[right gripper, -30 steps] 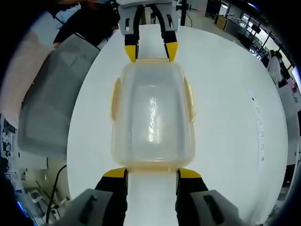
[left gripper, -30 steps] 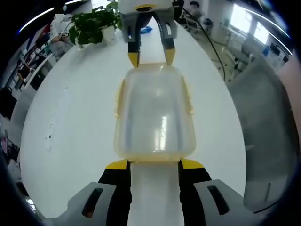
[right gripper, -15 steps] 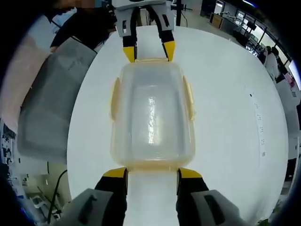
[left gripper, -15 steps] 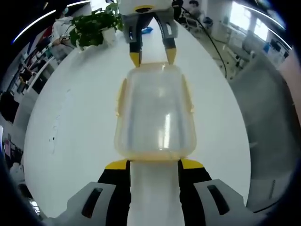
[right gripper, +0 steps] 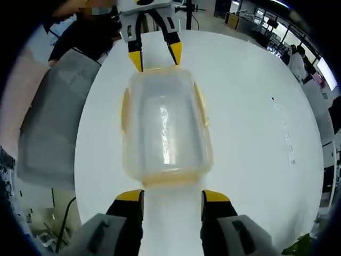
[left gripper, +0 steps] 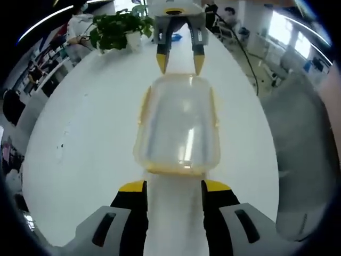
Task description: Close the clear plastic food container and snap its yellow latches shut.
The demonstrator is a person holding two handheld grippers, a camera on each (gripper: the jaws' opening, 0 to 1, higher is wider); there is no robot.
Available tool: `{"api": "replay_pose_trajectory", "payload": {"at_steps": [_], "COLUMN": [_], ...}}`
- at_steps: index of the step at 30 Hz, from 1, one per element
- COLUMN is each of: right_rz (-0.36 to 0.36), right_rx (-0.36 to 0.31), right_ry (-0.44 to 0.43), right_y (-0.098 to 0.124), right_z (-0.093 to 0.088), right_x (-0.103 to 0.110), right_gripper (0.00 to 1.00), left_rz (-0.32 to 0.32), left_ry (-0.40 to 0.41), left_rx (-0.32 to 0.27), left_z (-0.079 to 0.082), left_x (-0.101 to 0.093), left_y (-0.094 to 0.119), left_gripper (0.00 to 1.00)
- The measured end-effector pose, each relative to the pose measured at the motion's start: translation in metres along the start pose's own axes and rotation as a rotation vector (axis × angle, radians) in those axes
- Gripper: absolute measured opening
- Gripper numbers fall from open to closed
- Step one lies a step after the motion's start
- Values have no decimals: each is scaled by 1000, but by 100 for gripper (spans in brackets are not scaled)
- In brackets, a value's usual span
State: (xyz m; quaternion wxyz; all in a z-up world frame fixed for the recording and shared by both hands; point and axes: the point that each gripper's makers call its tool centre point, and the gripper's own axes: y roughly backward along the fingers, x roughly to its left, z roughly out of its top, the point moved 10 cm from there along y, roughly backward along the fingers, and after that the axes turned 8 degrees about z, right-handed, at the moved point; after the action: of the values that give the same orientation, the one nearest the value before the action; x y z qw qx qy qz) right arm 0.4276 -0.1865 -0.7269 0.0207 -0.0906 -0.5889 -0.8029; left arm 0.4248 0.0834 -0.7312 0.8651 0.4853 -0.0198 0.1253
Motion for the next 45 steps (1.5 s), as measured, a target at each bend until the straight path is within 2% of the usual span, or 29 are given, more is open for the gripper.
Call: {"api": "replay_pose_trajectory", "payload": {"at_steps": [3, 9, 14, 19, 24, 28, 31, 37, 40, 45], "right_rz": [-7, -33, -62, -84, -80, -83, -76, -65, -53, -59], "right_rx": [-6, 2, -13, -43, -75, -92, -121, -179, -208, -233], "right_ry": [-9, -24, -56, -97, -136, -161, -221, -310, -352, -413], "right_y": [2, 5, 10, 13, 13, 11, 9, 6, 3, 1], "right_z": [1, 2, 2, 2, 3, 3, 3, 4, 4, 3], "right_x": [2, 5, 5, 5, 7, 7, 8, 11, 13, 14], "right_gripper": [40, 40, 39, 39, 39, 38, 38, 37, 36, 35], "left_rz": [11, 32, 66, 86, 78, 75, 71, 71, 78, 89], "left_ry": [25, 176, 226, 343, 366, 419, 471, 510, 554, 563], "left_rx": [-12, -57, -60, -89, -83, -88, -99, -101, -104, -82], "left_z": [0, 1, 0, 1, 0, -1, -1, 0, 1, -1], "left_x": [0, 2, 6, 7, 3, 0, -1, -4, -5, -8], "left_y": [5, 13, 17, 17, 15, 12, 10, 7, 6, 2], "left_gripper": [37, 37, 37, 37, 37, 37, 36, 36, 34, 33]}}
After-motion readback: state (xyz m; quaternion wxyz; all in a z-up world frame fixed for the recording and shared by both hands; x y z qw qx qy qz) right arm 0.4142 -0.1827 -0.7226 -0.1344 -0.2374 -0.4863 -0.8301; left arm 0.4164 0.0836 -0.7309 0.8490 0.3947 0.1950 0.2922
